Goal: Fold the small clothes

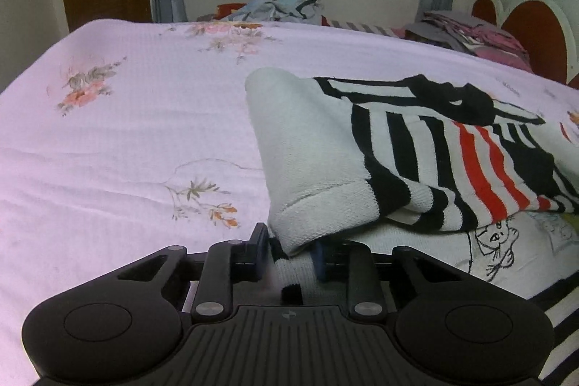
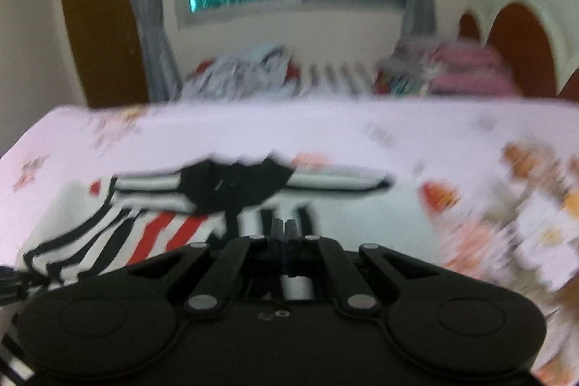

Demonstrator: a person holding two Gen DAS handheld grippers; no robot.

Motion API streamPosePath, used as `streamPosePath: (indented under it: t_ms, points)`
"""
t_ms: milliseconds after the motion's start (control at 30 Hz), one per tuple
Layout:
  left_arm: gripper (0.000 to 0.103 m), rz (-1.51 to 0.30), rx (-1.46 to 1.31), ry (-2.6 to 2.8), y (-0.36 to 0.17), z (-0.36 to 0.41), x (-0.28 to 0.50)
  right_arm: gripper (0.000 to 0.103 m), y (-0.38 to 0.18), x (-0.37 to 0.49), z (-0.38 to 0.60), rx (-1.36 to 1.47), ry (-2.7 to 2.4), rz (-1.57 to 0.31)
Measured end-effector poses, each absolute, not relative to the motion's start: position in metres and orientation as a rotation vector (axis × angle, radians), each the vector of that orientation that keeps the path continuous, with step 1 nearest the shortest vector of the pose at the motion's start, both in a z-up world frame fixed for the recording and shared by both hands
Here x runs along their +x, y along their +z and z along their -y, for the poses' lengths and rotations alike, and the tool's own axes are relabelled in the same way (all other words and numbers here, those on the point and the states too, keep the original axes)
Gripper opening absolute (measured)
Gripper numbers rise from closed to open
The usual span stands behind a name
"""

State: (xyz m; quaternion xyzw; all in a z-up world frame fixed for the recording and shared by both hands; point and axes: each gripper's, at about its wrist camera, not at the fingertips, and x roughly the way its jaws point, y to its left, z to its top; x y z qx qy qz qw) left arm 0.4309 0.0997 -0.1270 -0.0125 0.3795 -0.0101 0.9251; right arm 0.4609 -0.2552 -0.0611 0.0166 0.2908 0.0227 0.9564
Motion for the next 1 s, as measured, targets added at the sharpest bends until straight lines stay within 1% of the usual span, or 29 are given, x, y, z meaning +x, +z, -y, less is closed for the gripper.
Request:
streamPosePath:
  t_ms: [67,100,133,200,267,300,400,500,533,567,600,667,800,833,933,1000]
  points:
    - [0.025,-0.778,-0.021,-0.025,-0.128,-0.099,0.431,0.001,-0.076,0.472,0.269,0.135,0.101,-0.685]
    - [0.025,-0.778,-0.021,-0.025,-0.128,-0.099,0.431,0.010,-0.086,0.478,0.275,0.216,0.123,-0.738]
    - [0.025,-0.778,-0.026,-0.023,-0.128,-0.099,0.431,0.030,-0.092,0.481,0.274,0.248,0.134,-0.754]
    - [0.025,-0.777,-0.054,-0.015,-0.128,-0.101,0.430,0.054,-0.100,0.481,0.263,0.234,0.148,-0.732]
    - [0.025,-0.778,-0.084,-0.008,-0.129,-0.103,0.430,0.047,-0.110,0.485,0.258,0.242,0.156,-0.759]
    - [0.025,-0.779,-0.091,-0.005,-0.130,-0.103,0.430,0.040,-0.116,0.489,0.257,0.269,0.161,-0.783]
    - [0.025,-0.785,-0.110,0.000,-0.130,-0.103,0.431,0.038,-0.132,0.497,0.246,0.294,0.165,-0.830]
    - [0.025,-0.788,-0.112,-0.005,-0.131,-0.104,0.432,0.038,-0.132,0.502,0.233,0.226,0.165,-0.821]
    - [0.025,-0.788,-0.110,-0.006,-0.131,-0.104,0.432,0.026,-0.131,0.505,0.230,0.205,0.180,-0.824]
    - [0.025,-0.789,-0.106,-0.007,-0.132,-0.104,0.433,0.016,-0.131,0.508,0.228,0.195,0.204,-0.831]
    - [0.025,-0.790,-0.103,-0.006,-0.131,-0.103,0.433,0.011,-0.129,0.510,0.225,0.182,0.221,-0.834]
    - [0.025,-0.793,-0.099,-0.006,-0.131,-0.103,0.434,0.010,-0.116,0.506,0.222,0.133,0.221,-0.793]
    - [0.025,-0.796,-0.103,-0.013,-0.131,-0.104,0.435,0.009,-0.077,0.479,0.235,0.104,0.164,-0.633]
    - [0.025,-0.796,-0.107,-0.016,-0.131,-0.104,0.435,0.009,-0.078,0.476,0.244,0.120,0.145,-0.642]
    - [0.025,-0.797,-0.102,-0.021,-0.132,-0.105,0.436,0.009,-0.106,0.481,0.250,0.081,0.132,-0.766]
    - [0.025,-0.800,-0.107,-0.024,-0.131,-0.106,0.437,0.009,-0.108,0.475,0.251,0.099,0.137,-0.759]
